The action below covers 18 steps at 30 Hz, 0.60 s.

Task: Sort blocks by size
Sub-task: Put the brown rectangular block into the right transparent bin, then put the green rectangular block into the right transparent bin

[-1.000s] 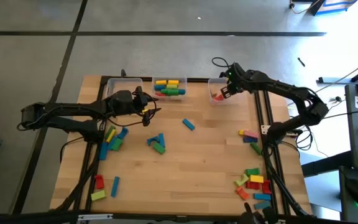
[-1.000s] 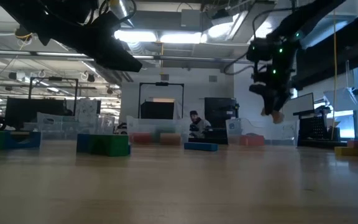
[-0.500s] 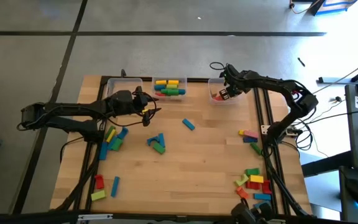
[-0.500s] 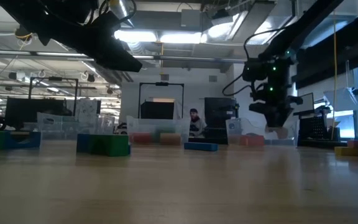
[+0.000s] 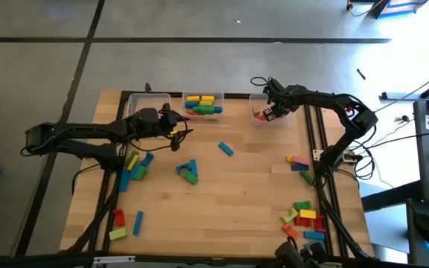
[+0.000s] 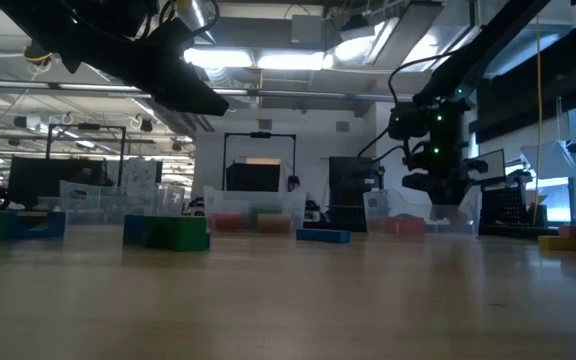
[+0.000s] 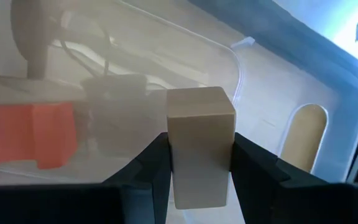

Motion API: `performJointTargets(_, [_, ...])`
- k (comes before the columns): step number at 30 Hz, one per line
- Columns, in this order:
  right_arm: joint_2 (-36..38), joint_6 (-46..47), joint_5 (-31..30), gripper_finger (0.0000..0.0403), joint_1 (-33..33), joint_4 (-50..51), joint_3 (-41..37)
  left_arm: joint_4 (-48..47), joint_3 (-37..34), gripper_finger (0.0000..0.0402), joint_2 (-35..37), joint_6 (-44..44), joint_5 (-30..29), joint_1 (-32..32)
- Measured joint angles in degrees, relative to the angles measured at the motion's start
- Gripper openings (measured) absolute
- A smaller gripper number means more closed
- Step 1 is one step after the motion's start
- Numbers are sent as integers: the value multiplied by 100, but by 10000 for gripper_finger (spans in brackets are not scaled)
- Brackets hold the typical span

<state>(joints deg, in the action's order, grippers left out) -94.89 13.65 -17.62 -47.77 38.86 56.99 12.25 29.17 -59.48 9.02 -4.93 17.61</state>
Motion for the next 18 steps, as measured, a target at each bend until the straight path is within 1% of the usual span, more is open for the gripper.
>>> performJointTargets(4, [0,20,-118,152,0,22,0,0,0,217,0,0,0,0])
performJointTargets(11, [41,-132,-126,213,11,64,18,0,0,217,0,0,0,0])
performJointTargets(15, [293,-192,-83,223,119,608,537,22,0,217,0,0,0,0])
performJointTargets(18, [471,-186,68,224,391,1023,1029,46,0,217,0,0,0,0])
